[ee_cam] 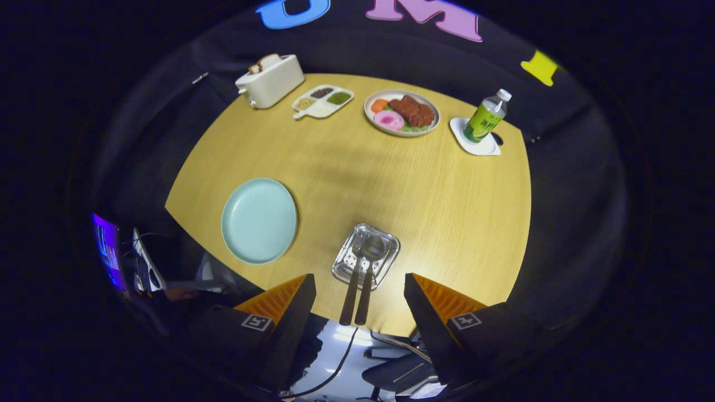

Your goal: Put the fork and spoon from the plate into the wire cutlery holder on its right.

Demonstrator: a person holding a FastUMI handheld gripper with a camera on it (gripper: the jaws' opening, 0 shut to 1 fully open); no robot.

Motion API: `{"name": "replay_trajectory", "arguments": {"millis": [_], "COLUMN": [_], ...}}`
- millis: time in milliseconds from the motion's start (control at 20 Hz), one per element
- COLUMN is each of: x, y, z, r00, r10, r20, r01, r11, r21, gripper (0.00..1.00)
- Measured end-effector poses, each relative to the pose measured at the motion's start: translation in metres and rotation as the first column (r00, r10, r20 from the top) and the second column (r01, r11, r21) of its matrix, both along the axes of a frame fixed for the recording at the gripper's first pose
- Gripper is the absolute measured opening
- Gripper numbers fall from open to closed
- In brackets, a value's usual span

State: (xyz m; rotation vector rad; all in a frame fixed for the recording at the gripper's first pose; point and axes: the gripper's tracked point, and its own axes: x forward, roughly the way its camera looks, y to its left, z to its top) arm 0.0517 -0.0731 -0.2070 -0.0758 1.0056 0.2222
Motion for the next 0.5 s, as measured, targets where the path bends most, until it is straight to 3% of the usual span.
{"name": "replay_trajectory", "arguments": {"millis": [150,350,500], "x": [0.01,0.013,0.005], "y": [0.009,0.012,0.021], "z": [0.039,0.113,0.145], "r00": [0.975,0.862,0.775], "r10": [-0.048,-0.096,-0.106], "r20": [0.219,0.497,0.623], "r01": [0.046,0.1,0.119], "r11": [0.999,0.995,0.993], "r21": [0.014,0.019,0.022], "gripper": [1.0,0.99,0.99]}}
